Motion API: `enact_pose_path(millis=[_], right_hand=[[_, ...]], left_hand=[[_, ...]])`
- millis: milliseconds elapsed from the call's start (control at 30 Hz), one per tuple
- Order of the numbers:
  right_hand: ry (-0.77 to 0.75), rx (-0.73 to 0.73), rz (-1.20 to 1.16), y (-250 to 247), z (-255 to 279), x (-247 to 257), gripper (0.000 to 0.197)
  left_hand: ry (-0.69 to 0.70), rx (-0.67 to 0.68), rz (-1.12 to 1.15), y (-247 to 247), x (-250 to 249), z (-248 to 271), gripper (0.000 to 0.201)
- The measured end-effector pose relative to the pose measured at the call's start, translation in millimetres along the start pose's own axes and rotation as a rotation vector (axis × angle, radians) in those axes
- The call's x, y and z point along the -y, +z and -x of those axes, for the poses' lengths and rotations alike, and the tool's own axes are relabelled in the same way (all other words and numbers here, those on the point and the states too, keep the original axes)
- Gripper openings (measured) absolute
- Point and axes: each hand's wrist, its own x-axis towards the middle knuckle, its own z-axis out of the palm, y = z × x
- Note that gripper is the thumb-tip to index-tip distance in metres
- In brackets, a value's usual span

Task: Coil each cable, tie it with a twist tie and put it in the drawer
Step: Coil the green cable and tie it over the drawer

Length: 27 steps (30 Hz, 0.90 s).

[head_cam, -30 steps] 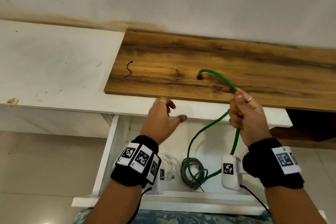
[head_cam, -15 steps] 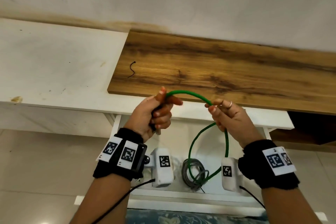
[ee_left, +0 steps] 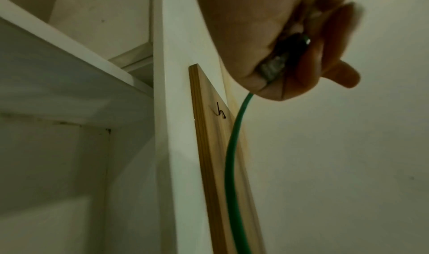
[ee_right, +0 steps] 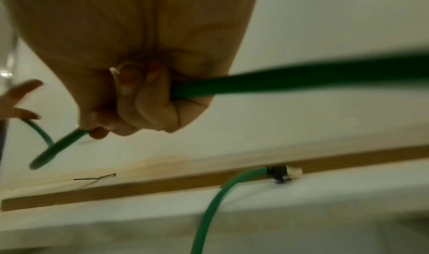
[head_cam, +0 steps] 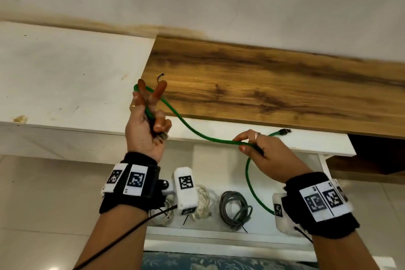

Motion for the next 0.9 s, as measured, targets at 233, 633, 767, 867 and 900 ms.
enact_pose_path(millis=[233,633,767,867,900], right_hand=[[-0.271,-0.153,0.256,-22,7,37,0.031],[-0.096,-0.664,0.258,-14,-2,29,0.028],[-0.067,-0.653,0.102,-3,-11,22,0.029],[-0.061,-0.570,0.028,3,-14,16,0.033],[-0.045,-0.538,0.019,7,-14,14,0.036]], left_hand=[[-0.221,0.198,-0.326,11,23,8,0.037],[-0.561,0.484,-0.425,27,46,29,0.043],[-0.673,0.448,-0.210,26,44,28,0.044],[-0.686,0.374,-0.022,21,40,25,0.040],[-0.679,0.366,0.044,18,39,24,0.040]])
